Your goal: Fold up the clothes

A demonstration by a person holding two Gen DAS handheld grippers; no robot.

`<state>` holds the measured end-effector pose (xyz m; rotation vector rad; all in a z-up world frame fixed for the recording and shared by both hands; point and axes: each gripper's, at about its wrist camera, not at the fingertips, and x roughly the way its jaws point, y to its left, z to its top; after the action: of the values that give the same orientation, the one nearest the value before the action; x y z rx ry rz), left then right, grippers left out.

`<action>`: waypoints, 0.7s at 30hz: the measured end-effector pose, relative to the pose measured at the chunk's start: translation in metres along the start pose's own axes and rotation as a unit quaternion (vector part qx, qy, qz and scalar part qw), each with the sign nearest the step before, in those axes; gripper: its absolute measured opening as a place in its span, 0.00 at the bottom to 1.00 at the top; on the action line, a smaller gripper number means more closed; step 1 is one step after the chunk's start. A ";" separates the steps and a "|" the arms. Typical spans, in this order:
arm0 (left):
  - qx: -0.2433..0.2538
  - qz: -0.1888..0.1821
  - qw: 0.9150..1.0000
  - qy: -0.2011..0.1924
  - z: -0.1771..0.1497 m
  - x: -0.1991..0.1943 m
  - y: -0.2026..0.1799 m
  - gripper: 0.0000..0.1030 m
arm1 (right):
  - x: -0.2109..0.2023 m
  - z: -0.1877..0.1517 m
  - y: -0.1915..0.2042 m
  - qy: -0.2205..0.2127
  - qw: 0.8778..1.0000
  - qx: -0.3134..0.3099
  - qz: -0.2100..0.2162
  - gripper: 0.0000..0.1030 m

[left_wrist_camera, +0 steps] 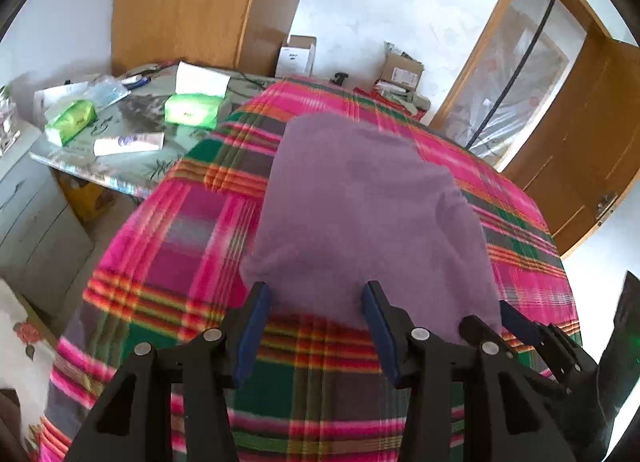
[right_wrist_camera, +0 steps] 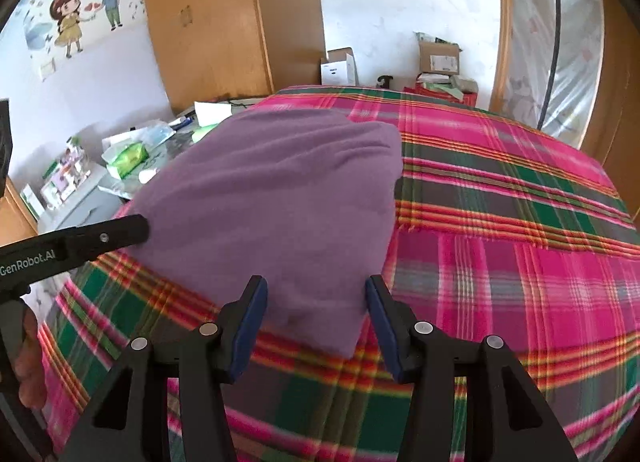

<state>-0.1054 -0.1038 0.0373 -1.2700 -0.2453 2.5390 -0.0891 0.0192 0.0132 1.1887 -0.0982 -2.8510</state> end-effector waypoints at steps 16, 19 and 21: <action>0.048 0.069 0.996 -0.011 -0.019 0.018 0.002 0.47 | -0.001 -0.030 0.011 0.027 0.999 0.010 -0.025 0.54; 0.046 0.065 0.997 -0.002 -0.018 0.024 0.007 0.47 | 0.003 -0.034 0.012 0.037 0.999 0.011 -0.030 0.55; 0.046 0.068 0.997 0.000 -0.017 0.027 0.010 0.47 | 0.006 -0.035 0.011 0.041 0.998 0.013 -0.036 0.55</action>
<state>-0.1086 -0.1035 0.0041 -1.2920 -0.0432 2.6292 -0.0681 0.0064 -0.0146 1.3390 -0.0897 -2.8658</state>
